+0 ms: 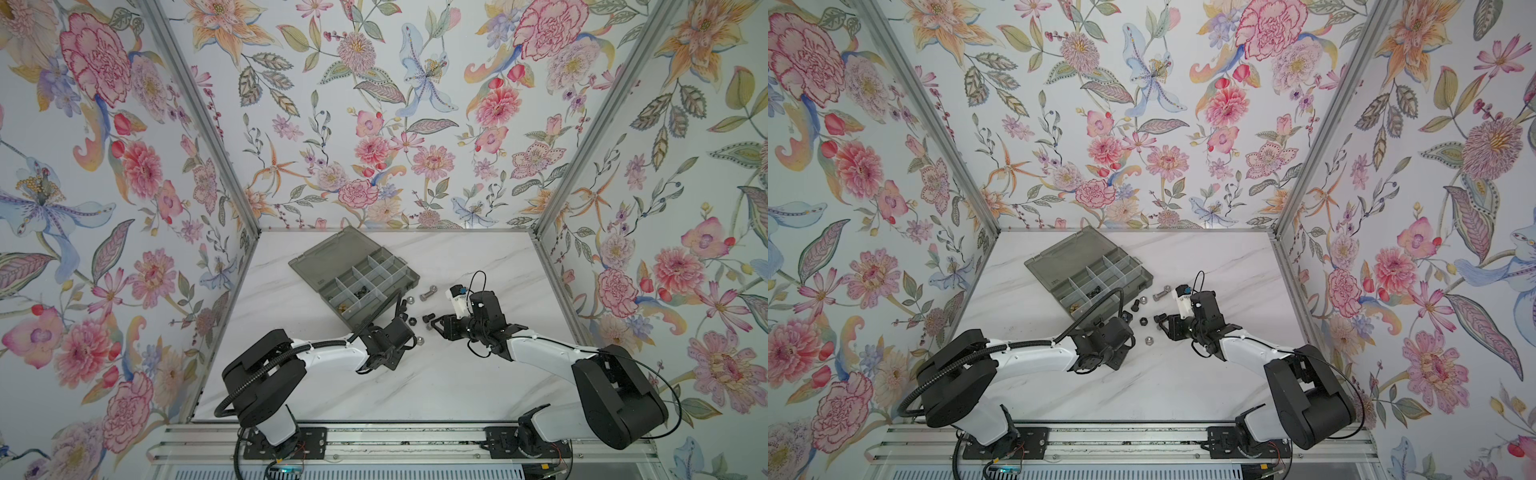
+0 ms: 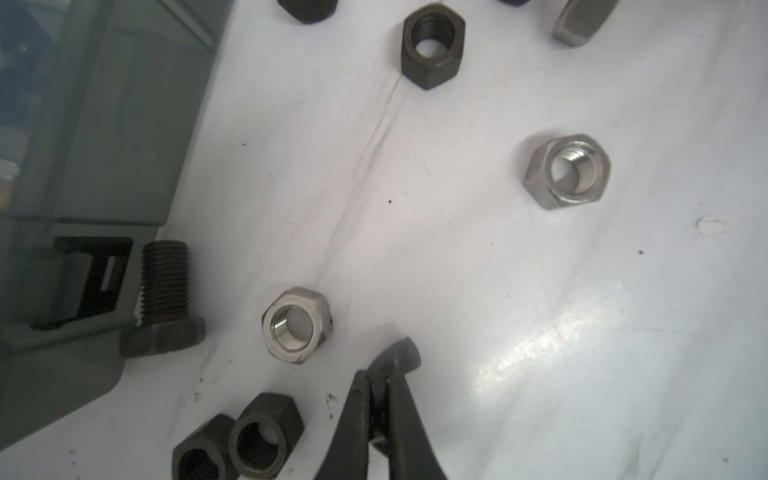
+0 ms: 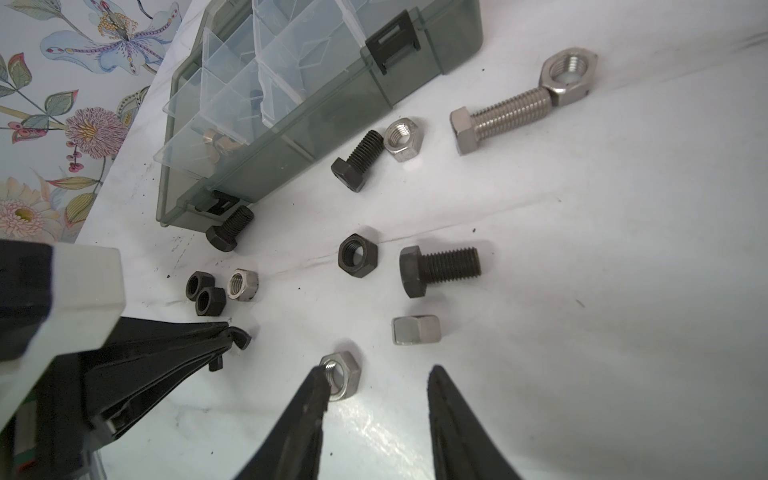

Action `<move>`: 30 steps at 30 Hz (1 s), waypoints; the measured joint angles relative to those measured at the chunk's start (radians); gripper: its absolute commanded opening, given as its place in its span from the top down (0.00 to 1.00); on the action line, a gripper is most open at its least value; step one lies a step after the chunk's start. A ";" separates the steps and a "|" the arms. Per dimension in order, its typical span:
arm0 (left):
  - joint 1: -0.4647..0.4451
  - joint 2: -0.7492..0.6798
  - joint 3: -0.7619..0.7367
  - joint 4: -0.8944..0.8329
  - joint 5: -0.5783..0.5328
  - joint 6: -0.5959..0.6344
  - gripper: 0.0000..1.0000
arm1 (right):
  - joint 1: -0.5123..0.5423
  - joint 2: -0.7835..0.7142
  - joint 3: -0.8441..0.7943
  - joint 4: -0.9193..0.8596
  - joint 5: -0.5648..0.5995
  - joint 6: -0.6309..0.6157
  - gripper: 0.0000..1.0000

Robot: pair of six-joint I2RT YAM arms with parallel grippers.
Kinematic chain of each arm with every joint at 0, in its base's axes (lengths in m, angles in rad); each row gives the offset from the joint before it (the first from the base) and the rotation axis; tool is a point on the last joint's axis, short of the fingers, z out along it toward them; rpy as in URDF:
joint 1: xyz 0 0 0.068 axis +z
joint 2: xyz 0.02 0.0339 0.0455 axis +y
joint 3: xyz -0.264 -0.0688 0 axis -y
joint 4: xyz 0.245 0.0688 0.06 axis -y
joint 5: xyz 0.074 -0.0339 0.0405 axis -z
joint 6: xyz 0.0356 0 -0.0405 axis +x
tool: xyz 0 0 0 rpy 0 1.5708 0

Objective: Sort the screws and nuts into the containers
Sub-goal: 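Close the left gripper on the black wing nut and carry it over the box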

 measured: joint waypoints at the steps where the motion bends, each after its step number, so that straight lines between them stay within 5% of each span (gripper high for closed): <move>1: 0.006 -0.025 -0.005 0.003 0.003 0.000 1.00 | -0.002 -0.005 0.000 0.000 -0.002 0.000 0.58; 9: 0.141 -0.249 -0.008 0.089 0.050 0.000 1.00 | -0.010 -0.039 0.002 -0.014 -0.011 0.007 0.58; 14: 0.274 -0.270 0.035 0.123 0.053 0.013 1.00 | -0.010 -0.040 0.015 -0.029 -0.020 0.010 0.58; 21: 0.433 -0.150 0.153 0.181 0.063 0.065 1.00 | -0.010 -0.039 0.027 -0.029 -0.024 0.020 0.58; 30: 0.512 0.099 0.267 0.224 0.111 0.108 1.00 | -0.009 -0.036 0.027 -0.029 -0.024 0.031 0.58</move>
